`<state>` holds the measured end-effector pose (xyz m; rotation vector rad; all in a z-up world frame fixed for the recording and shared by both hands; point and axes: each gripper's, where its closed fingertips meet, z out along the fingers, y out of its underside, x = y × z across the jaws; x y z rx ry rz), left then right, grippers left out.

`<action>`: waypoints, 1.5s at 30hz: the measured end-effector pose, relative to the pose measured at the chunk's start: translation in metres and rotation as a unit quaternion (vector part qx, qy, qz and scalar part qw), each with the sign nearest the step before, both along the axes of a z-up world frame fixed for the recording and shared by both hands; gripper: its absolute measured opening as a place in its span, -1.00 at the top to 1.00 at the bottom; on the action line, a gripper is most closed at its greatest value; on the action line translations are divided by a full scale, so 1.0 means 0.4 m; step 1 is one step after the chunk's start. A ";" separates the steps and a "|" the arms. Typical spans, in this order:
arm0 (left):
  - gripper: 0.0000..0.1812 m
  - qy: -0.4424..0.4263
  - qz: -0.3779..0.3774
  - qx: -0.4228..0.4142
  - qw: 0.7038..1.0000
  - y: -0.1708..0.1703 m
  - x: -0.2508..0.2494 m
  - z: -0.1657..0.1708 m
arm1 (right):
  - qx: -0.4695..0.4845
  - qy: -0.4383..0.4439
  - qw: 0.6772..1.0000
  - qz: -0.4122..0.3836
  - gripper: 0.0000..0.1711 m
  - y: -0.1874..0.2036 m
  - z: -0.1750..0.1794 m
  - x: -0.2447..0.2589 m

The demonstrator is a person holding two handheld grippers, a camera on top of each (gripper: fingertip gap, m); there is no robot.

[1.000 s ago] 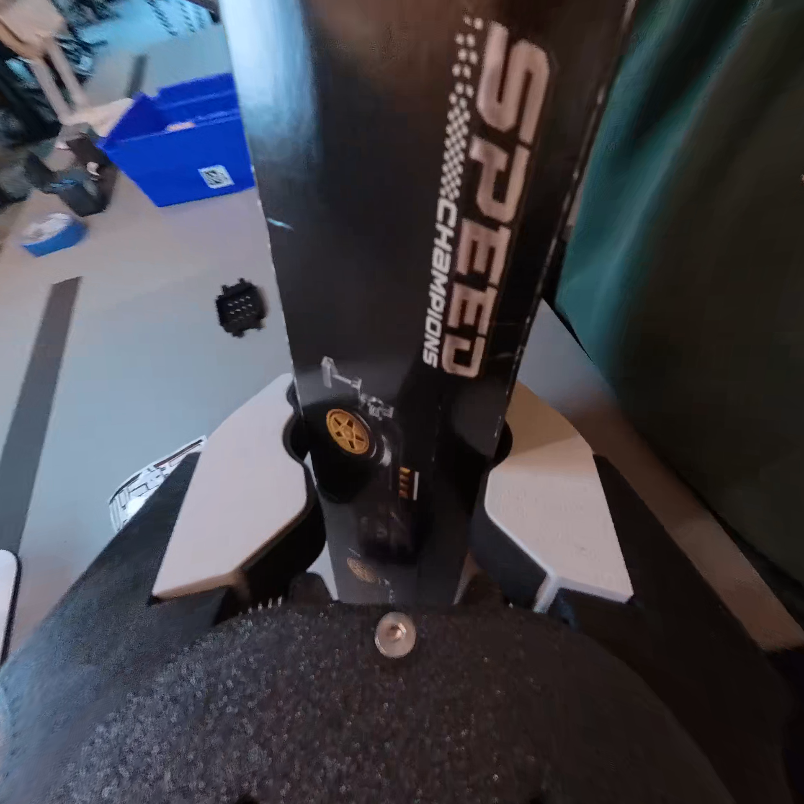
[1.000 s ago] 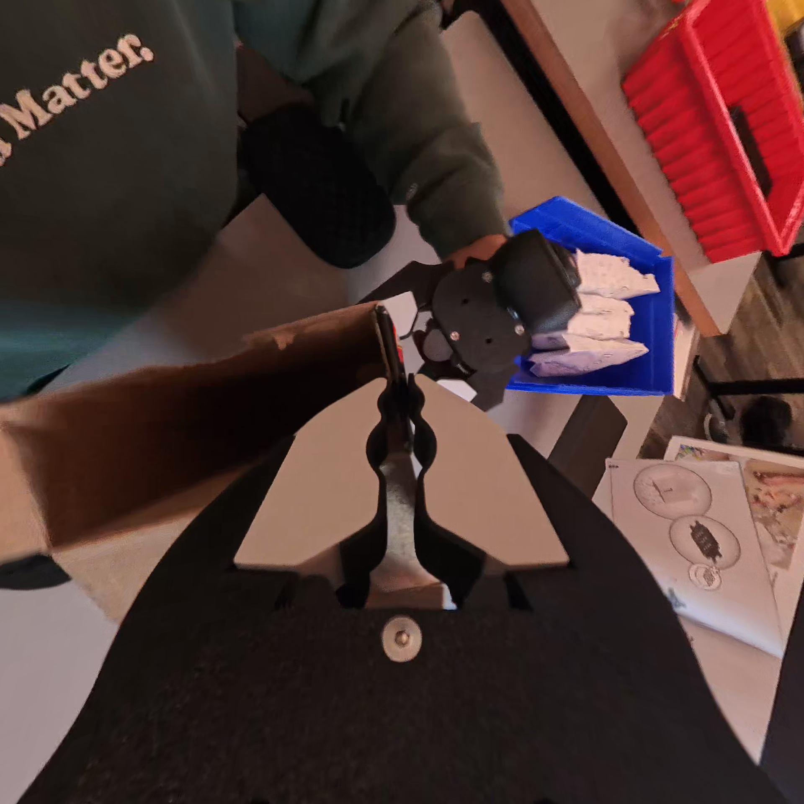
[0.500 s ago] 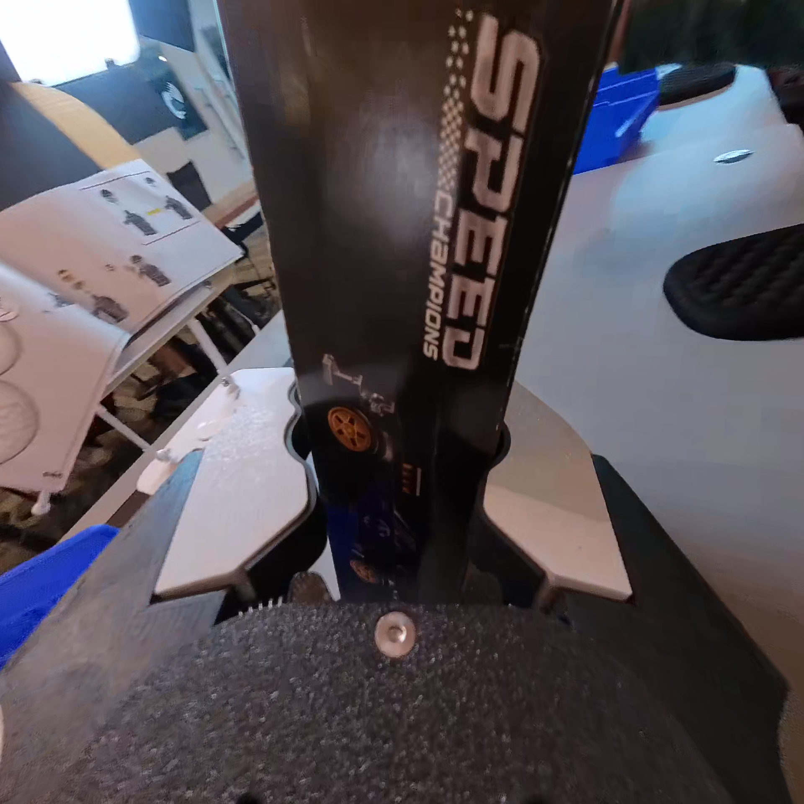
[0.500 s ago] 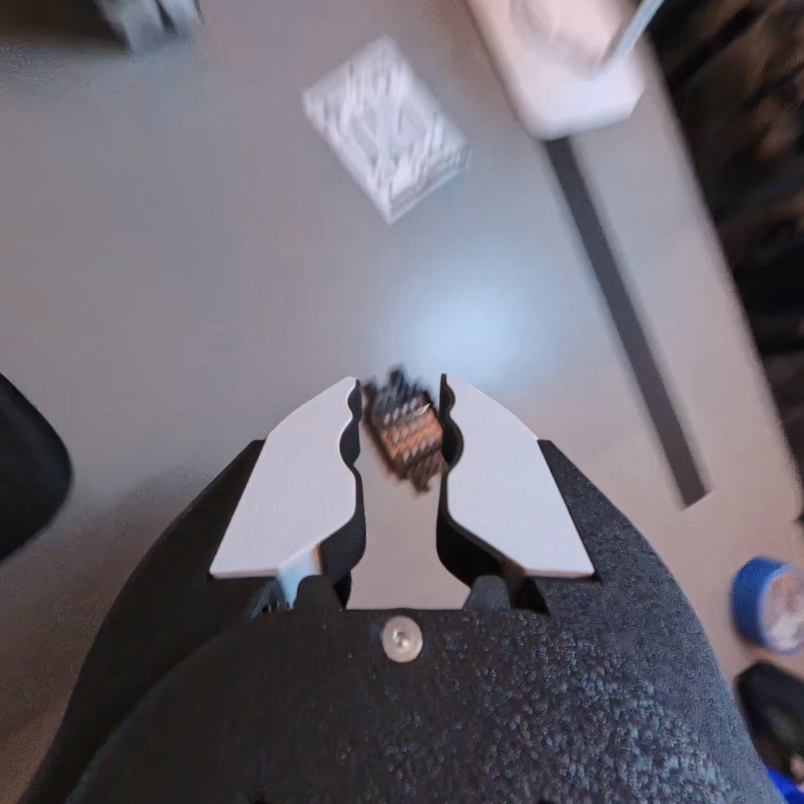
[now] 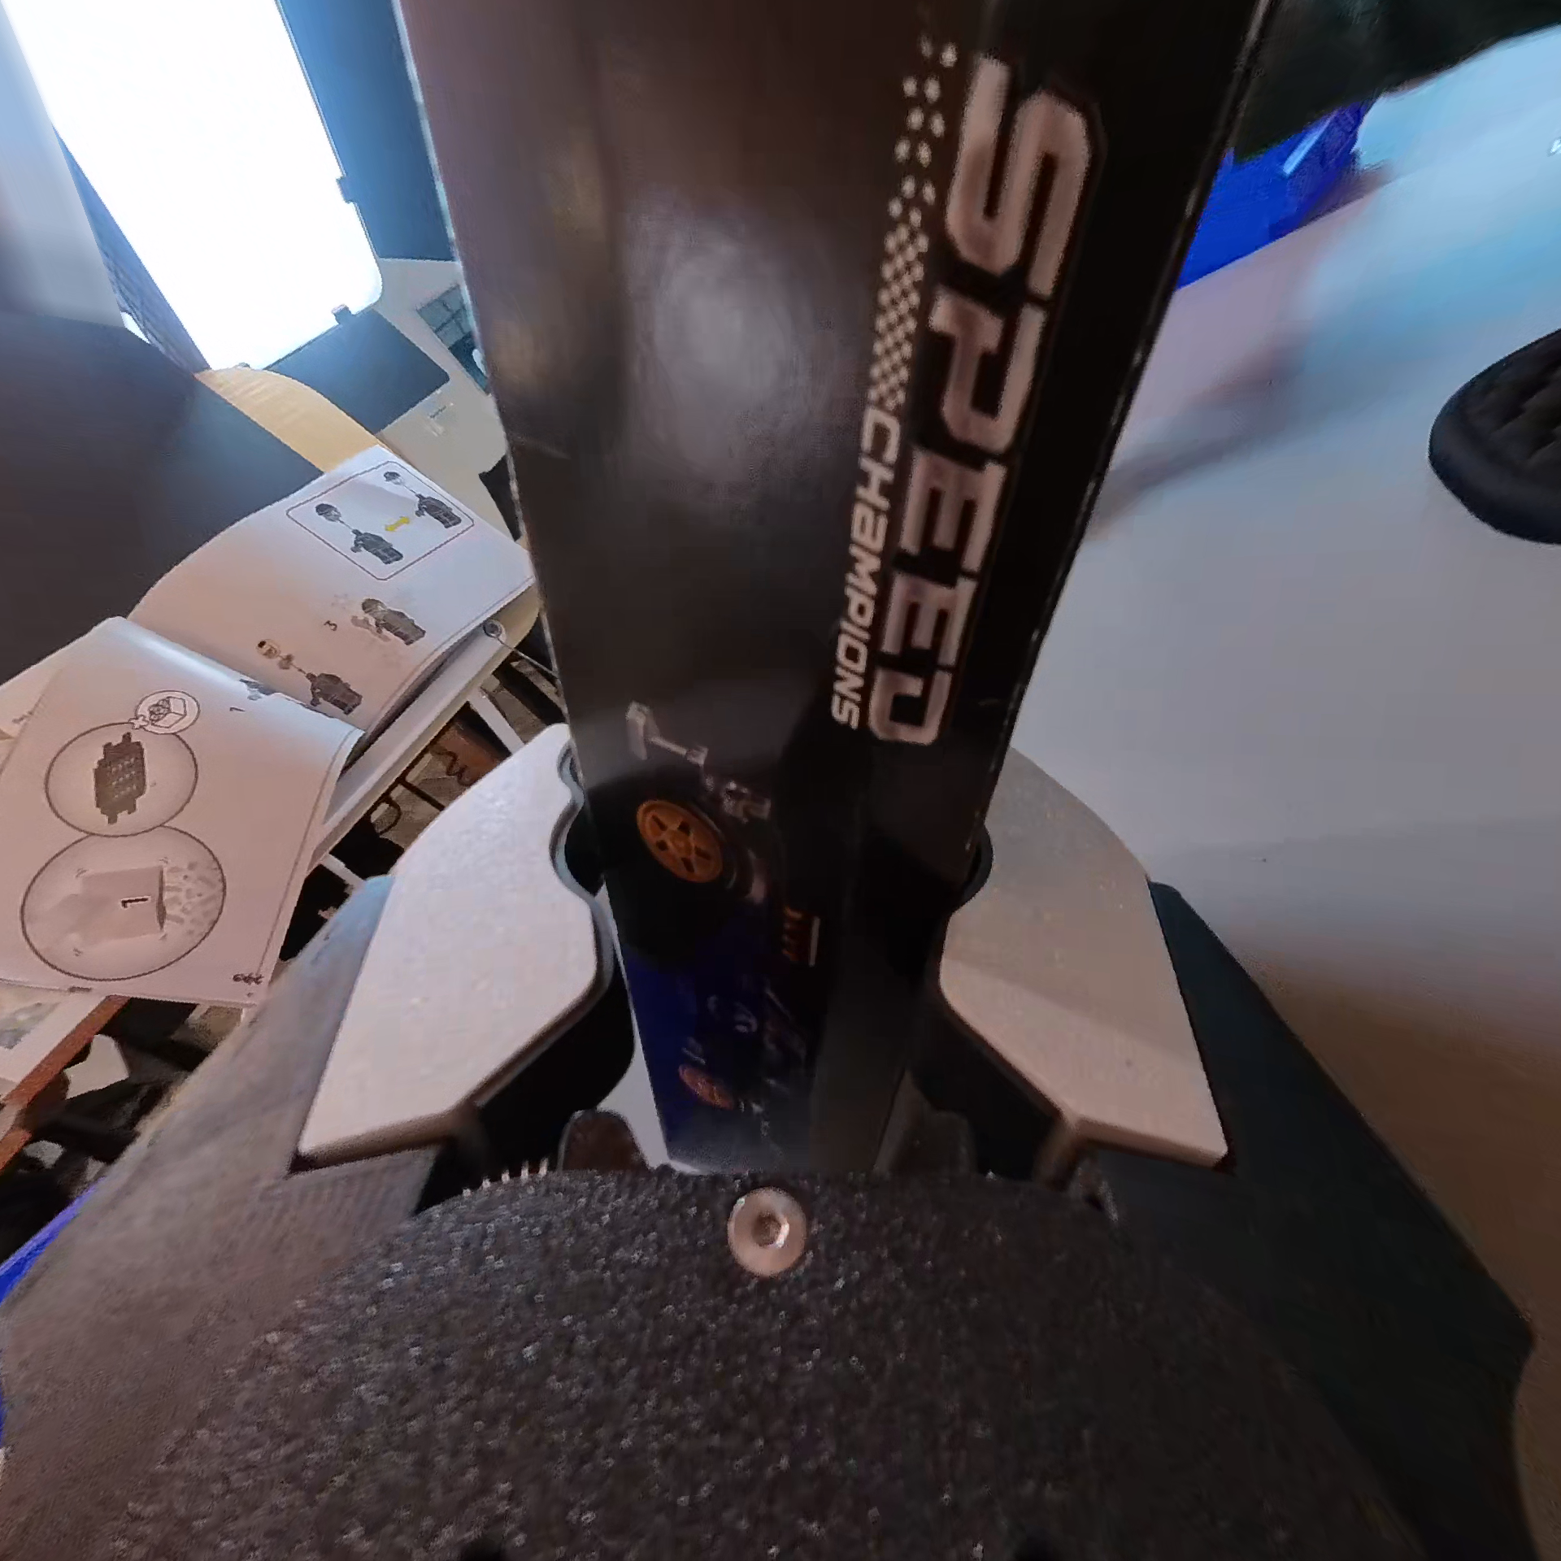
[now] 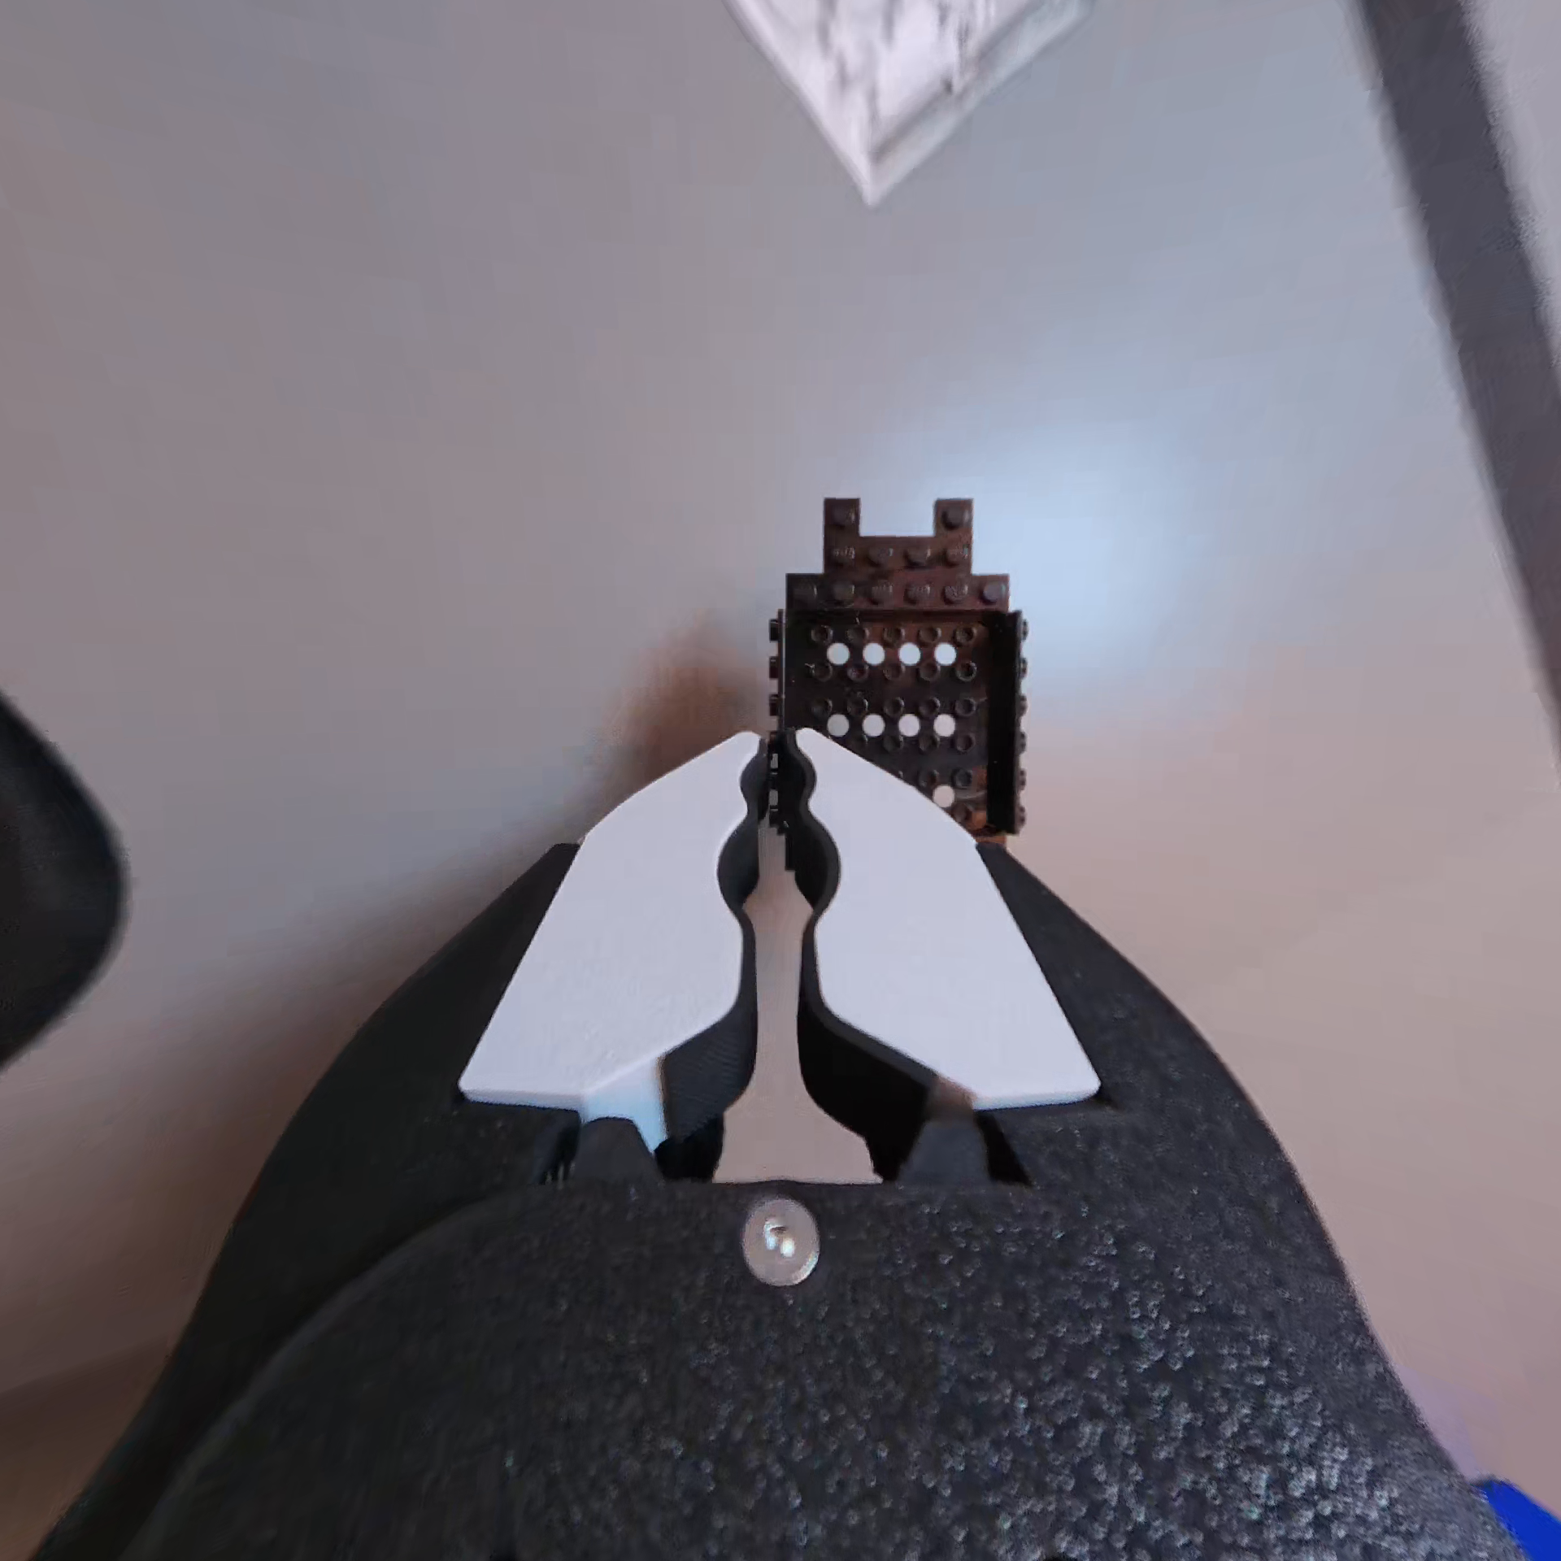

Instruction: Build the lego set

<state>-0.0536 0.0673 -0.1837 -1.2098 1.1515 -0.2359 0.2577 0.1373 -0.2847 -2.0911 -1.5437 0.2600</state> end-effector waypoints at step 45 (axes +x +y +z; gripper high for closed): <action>0.12 -0.088 0.042 -0.149 0.984 0.108 -0.032 -0.024 | 0.181 0.276 0.933 0.146 0.55 -0.282 0.465 -0.437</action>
